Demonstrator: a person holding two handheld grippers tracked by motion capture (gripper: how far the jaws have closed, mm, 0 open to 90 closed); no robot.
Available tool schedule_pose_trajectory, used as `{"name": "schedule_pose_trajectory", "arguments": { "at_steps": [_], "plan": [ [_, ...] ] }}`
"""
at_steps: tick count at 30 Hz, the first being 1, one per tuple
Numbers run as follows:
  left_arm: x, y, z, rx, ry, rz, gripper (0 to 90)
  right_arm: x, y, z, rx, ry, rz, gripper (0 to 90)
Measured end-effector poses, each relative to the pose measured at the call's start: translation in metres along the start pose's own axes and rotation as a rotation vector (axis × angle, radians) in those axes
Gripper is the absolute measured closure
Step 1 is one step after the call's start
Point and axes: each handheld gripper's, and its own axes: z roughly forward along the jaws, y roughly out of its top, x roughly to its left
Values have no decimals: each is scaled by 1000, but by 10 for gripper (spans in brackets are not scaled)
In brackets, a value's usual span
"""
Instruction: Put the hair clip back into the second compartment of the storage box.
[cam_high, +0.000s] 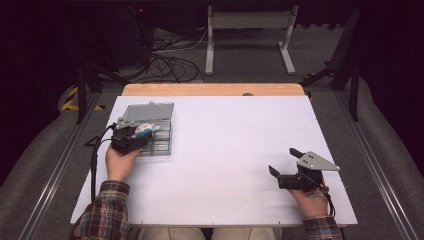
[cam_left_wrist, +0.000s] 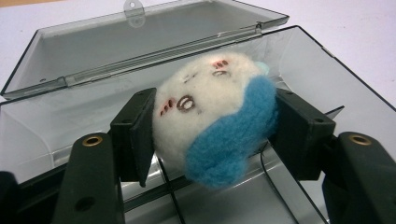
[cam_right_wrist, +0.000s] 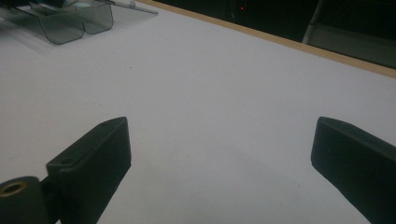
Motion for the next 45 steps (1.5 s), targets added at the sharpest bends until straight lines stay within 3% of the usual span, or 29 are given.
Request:
{"name": "schedule_pose_trajectory", "arguments": {
  "at_steps": [12, 18, 24, 29, 39, 45],
  "plan": [
    [0, 0, 0, 5, 0, -10, 273, 0, 0, -1, -4, 1, -1, 53],
    [1, 1, -9, -13, 8, -9, 237, 0, 0, -1, -4, -1, 1, 54],
    [-2, 2, -24, -49, 13, 38, 449, 0, 0, -1, -4, -3, 1, 54],
    [-5, 1, -24, -32, 31, 81, 623, 0, 0, -1, -4, -3, 1, 54],
    [-4, 0, -28, -28, 25, 80, 851, 0, 0, -1, -4, -5, 3, 53],
    [-5, -1, -28, -20, 23, 89, 897, 0, 0, -1, -6, -4, 2, 53]
  ]
}}
